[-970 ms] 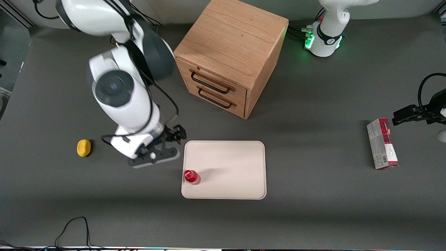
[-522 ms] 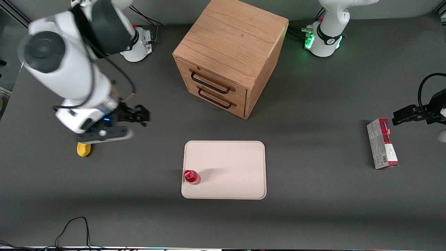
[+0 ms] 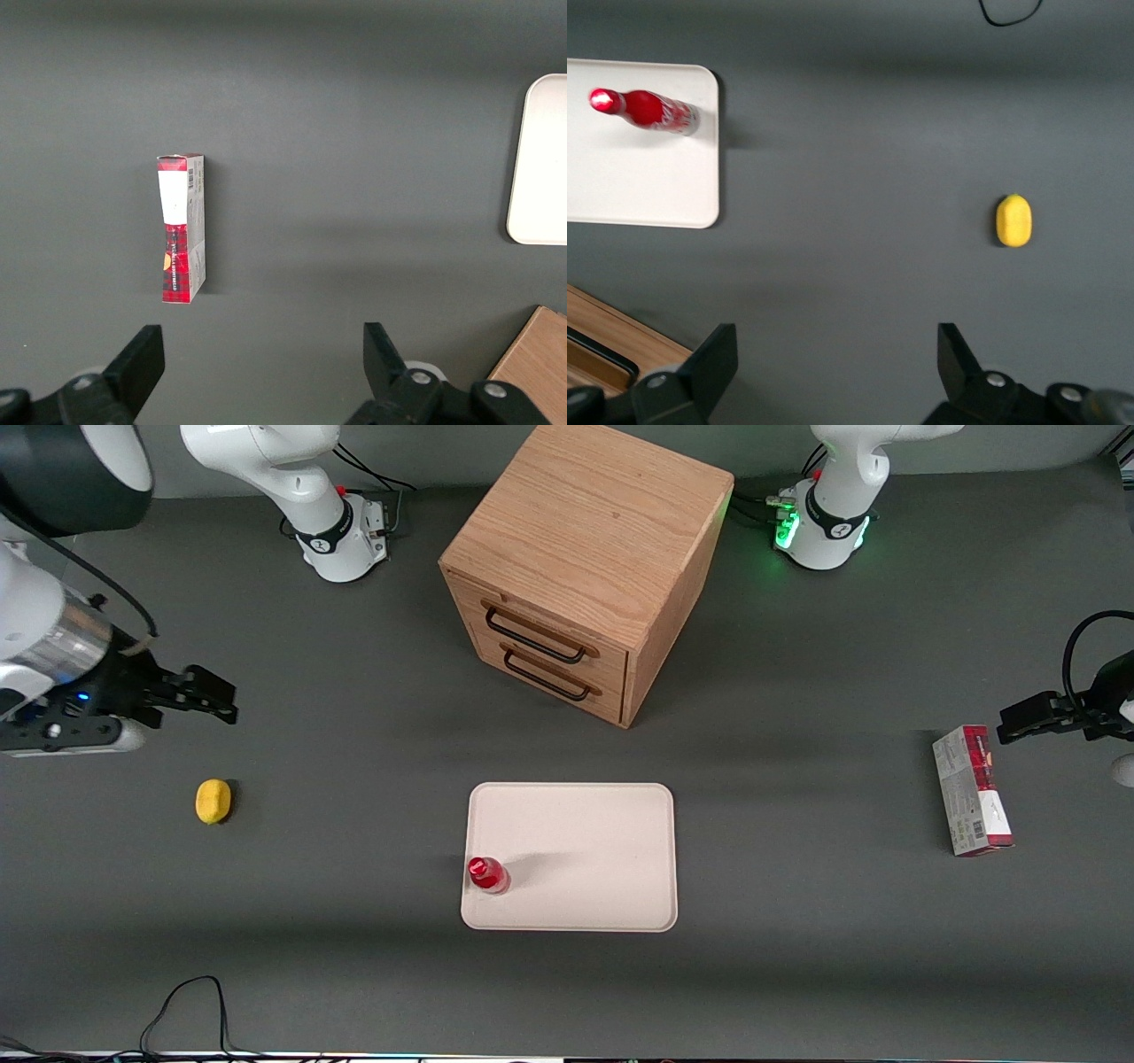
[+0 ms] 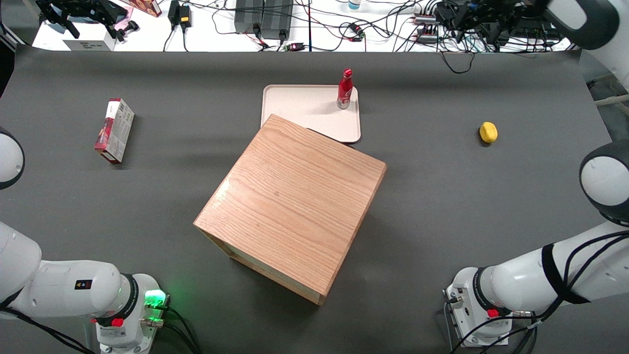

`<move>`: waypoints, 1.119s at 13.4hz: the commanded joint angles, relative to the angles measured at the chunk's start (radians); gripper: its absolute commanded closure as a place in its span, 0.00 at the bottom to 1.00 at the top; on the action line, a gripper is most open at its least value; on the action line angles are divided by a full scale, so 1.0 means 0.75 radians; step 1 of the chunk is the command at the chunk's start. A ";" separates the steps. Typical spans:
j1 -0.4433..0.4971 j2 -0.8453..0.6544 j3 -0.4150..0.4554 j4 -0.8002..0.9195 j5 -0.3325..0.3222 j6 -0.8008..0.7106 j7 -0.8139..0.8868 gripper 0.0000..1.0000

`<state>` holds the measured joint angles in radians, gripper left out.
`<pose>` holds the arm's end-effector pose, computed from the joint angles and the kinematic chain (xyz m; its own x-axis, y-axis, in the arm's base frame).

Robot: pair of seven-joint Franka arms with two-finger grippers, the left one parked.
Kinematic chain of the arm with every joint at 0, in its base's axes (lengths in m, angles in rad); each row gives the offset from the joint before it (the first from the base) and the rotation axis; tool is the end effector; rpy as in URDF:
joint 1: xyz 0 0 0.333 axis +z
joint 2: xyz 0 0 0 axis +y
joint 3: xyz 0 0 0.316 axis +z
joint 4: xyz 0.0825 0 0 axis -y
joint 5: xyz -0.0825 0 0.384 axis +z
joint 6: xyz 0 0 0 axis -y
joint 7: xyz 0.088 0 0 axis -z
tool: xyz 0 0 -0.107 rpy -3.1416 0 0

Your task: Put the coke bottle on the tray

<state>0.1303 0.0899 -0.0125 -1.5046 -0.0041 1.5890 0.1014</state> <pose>0.5798 0.0685 0.6062 0.9999 0.0165 -0.0049 0.0165 -0.9998 0.0058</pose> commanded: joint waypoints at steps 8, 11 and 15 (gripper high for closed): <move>-0.133 -0.083 -0.006 -0.070 -0.015 -0.037 -0.133 0.00; -0.131 -0.069 -0.030 -0.054 -0.015 -0.037 -0.119 0.00; -0.068 -0.052 -0.083 -0.051 -0.013 -0.034 -0.056 0.00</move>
<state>0.0373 0.0525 -0.0403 -1.5429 -0.0062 1.5666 0.0277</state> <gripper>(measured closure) 0.000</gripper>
